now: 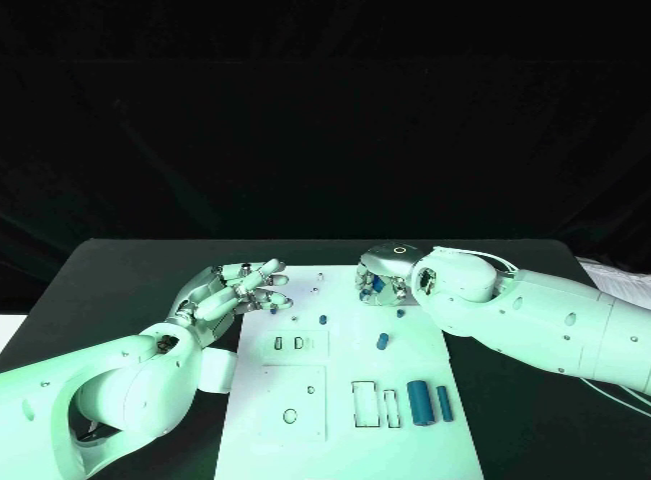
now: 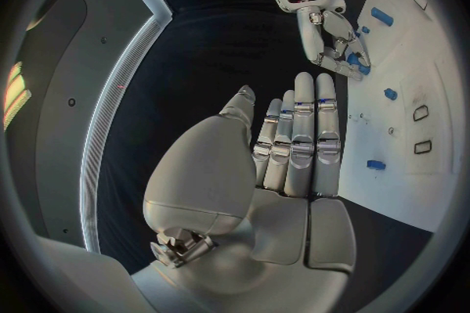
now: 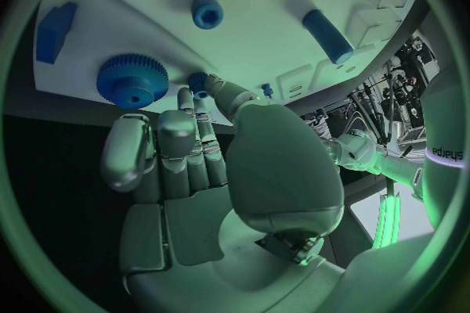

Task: Assemble the parts on the task board

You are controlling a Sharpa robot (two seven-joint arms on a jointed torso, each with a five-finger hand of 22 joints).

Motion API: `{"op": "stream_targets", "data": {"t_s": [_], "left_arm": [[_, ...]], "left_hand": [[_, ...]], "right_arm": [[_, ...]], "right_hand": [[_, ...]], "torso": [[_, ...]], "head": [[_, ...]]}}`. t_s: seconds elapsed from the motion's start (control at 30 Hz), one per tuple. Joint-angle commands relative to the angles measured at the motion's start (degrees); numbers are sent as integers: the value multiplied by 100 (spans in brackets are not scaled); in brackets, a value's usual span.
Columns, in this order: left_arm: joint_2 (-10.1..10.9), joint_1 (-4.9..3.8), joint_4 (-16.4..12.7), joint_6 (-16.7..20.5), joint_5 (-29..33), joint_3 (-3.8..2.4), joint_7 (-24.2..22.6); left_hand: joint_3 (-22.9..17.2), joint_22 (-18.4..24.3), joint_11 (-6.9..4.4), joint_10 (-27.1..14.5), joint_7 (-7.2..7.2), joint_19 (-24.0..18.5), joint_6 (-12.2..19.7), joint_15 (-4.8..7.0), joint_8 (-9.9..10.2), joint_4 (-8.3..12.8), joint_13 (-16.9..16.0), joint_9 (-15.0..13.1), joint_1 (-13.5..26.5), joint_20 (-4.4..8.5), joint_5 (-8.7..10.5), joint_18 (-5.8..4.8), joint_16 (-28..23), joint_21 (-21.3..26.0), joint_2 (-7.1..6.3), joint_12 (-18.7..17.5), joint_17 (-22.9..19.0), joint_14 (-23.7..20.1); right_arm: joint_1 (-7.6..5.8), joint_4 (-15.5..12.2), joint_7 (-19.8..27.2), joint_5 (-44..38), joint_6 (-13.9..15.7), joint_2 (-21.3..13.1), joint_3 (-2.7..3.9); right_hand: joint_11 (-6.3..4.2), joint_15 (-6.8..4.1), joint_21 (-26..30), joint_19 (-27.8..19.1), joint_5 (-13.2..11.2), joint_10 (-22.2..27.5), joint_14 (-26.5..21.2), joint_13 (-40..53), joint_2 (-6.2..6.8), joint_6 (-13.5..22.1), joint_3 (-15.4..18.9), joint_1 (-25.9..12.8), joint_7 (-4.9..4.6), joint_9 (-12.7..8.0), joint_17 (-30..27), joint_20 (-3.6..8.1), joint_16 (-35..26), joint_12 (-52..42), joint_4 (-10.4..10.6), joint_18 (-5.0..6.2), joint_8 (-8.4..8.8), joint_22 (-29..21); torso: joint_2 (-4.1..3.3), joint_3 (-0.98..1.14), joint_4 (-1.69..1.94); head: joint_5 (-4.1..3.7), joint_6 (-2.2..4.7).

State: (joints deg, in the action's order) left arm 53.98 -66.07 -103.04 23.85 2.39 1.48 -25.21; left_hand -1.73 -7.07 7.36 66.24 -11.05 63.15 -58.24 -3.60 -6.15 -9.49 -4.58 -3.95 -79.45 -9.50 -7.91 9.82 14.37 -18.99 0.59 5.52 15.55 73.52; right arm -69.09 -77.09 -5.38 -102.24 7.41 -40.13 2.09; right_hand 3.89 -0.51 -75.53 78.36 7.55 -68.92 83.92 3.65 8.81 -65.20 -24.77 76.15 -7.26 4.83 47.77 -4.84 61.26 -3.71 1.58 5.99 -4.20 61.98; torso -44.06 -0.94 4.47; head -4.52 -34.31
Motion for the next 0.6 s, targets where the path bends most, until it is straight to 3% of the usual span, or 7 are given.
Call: {"op": "stream_targets", "data": {"t_s": [0.03, 0.6], "left_arm": [[-1, -7, -3, -46, 29, -4, 0], [0, -7, 6, -47, 32, -4, 41]], "left_hand": [[21, 8, 8, -15, -20, 2, 14, -6, 20, 0, 8, 4, 12, -29, -23, 60, -15, 22, -9, -35, 4, -13], [6, 10, 7, -21, -20, 9, 19, -4, 25, 8, 9, 2, -6, -30, -25, 62, -19, 22, 12, -41, 21, -8]], "right_arm": [[4, 7, -1, -60, -120, -6, 0], [60, 100, 0, -69, -377, 34, -1]], "right_hand": [[-1, -36, -32, 17, 0, -59, 102, 4, -27, -67, -59, 58, 11, 14, 24, 26, 48, -16, 6, -62, -24, 24], [-26, -58, -131, 61, -33, -155, 115, 3, -49, -149, -175, 155, 29, 40, 154, 40, 173, -2, -35, -88, -19, 177]], "torso": [[-5, -4, 3], [-11, -4, 7]], "head": [[-5, -9], [-18, -38]]}}
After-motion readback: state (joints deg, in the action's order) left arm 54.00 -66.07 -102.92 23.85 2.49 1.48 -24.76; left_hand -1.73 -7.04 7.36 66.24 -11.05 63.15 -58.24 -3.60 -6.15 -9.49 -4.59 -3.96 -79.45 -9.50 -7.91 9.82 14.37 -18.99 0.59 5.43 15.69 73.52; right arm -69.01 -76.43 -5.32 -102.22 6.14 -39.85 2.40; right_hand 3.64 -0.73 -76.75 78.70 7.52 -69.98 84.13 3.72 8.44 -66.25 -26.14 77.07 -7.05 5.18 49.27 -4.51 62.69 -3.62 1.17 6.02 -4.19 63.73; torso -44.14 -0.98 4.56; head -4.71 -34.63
